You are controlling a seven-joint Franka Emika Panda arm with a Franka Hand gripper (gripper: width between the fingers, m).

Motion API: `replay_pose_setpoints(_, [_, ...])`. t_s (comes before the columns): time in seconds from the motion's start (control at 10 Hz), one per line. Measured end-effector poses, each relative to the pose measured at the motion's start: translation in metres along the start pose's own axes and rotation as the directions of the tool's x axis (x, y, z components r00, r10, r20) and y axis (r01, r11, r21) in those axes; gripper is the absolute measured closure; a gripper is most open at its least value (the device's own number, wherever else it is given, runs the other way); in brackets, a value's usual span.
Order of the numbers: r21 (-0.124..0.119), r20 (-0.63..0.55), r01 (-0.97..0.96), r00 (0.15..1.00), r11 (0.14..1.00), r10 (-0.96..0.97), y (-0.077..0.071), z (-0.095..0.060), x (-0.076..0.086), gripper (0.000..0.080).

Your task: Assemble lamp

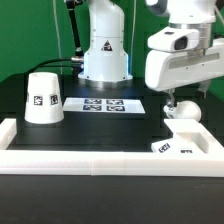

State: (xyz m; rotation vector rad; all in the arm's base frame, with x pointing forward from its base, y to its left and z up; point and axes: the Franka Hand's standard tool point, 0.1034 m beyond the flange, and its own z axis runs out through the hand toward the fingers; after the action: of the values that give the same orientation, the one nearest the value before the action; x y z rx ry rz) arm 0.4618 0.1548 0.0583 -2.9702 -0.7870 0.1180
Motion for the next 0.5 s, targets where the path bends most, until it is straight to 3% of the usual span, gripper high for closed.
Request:
replay_pose_setpoints(0.3, [0.010, 0.178, -0.009, 0.984, 1.000, 0.007, -0.0076, 0.0034, -0.0064, 0.0101])
replay_pose_setpoints(0.5, [0.027, 0.271, -0.019, 0.962, 0.999, 0.011, -0.0018, 0.0027, -0.0073, 0.0101])
